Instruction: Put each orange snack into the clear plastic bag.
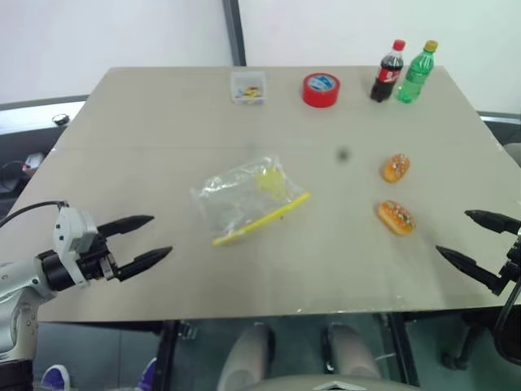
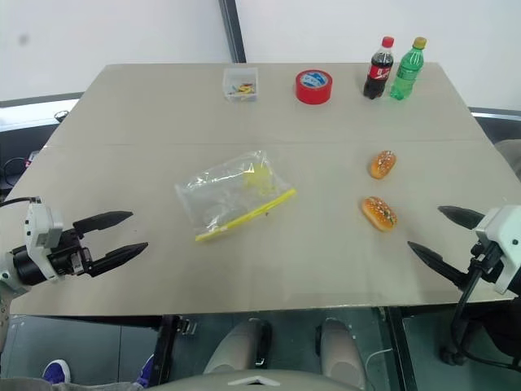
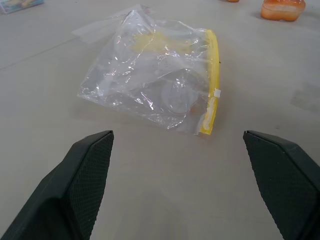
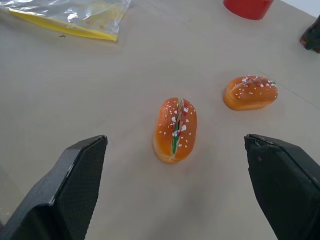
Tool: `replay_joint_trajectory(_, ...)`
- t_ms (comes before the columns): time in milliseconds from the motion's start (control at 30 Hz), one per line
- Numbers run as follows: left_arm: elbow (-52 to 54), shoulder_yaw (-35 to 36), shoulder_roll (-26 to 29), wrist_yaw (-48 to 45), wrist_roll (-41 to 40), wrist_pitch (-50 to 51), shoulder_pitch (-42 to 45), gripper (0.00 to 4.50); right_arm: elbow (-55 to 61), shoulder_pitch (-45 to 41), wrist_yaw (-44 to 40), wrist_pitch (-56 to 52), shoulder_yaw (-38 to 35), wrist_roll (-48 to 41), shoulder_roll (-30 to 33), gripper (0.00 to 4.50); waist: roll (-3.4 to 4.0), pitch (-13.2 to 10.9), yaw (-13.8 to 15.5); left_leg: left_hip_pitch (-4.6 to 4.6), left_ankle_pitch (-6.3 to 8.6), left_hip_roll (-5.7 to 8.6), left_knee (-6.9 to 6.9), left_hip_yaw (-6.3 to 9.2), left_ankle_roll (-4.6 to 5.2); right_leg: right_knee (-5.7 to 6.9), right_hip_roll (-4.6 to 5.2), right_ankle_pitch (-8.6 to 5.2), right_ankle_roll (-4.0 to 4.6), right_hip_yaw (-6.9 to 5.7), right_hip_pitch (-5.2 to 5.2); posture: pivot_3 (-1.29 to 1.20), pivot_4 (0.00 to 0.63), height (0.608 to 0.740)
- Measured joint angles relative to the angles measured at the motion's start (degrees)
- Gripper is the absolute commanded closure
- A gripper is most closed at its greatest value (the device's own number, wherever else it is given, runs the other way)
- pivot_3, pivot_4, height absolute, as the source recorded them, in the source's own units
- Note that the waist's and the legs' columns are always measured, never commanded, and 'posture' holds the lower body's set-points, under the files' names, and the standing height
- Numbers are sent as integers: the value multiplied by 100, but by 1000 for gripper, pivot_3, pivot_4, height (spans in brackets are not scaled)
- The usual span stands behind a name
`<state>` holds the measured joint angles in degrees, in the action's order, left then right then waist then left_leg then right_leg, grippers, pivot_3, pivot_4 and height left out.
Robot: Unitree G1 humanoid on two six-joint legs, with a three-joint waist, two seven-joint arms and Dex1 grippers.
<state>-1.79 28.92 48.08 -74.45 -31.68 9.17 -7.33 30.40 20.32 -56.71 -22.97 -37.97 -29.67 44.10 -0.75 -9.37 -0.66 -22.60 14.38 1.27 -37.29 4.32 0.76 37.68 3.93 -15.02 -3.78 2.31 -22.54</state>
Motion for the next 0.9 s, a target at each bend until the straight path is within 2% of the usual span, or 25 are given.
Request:
replay_joint_trajectory(100, 34, -56, -39, 107, -48, 146, 90, 109, 2, -78, 71, 2, 78, -6, -4, 0, 0, 0, 0, 1, 0, 0, -1, 0, 0, 1, -2, 0, 0, 0, 1, 0, 150, 740)
replay_joint_trajectory(333, 356, -299, -261, 668, -634, 1251, 438, 109, 72, -331, 307, -23, 451, -69, -16, 0, 0, -1, -12, 1, 0, 1, -2, 1, 0, 3, -23, 1, -1, 1, -1, 0, 150, 740)
replay_joint_trajectory(433, 607, -294, -327, 1515, -914, 2255, 503, 109, 310, -604, 548, -127, 913, -36, -13, 0, -1, -1, -33, 1, 0, -1, -3, 2, 0, 9, -23, 1, -2, 3, -4, 0, 150, 740)
replay_joint_trajectory(500, 755, -400, -80, 2132, -916, 3183, 544, 109, 653, -874, 798, -169, 1474, 172, -4, 0, -3, -2, -32, 2, 0, -1, -4, 6, 0, 18, -31, 1, -3, 1, -6, 0, 150, 740)
replay_joint_trajectory(567, 608, -531, 279, 2280, -1150, 4245, 804, 109, 810, -1271, 1083, -216, 2003, 340, -42, 0, -1, -5, -30, 3, -1, 2, -6, 8, 0, 21, -35, 0, -3, -2, -6, 0, 150, 740)
replay_joint_trajectory(633, 226, -536, 350, 2312, -1482, 5040, 1278, 109, 892, -1658, 1253, -277, 2491, 435, -166, 0, 0, -5, -10, 4, -1, 8, -9, 11, 0, 21, -34, 0, -4, -8, -3, 0, 150, 740)
replay_joint_trajectory(700, -41, -596, 339, 2362, -1531, 5357, 1479, 109, 960, -1867, 1361, -306, 2835, 474, -287, 0, 0, -7, -14, 3, -1, 10, -10, 12, -1, 20, -34, 0, -4, -8, -4, 0, 150, 740)
replay_joint_trajectory(900, -973, -1142, -382, 2434, -1515, 5750, 2666, 109, 955, -2144, 1513, -303, 3430, 709, -396, 0, -3, -3, 75, -8, -2, 26, -13, 29, -2, 20, -23, 0, -3, -20, -4, 0, 150, 740)
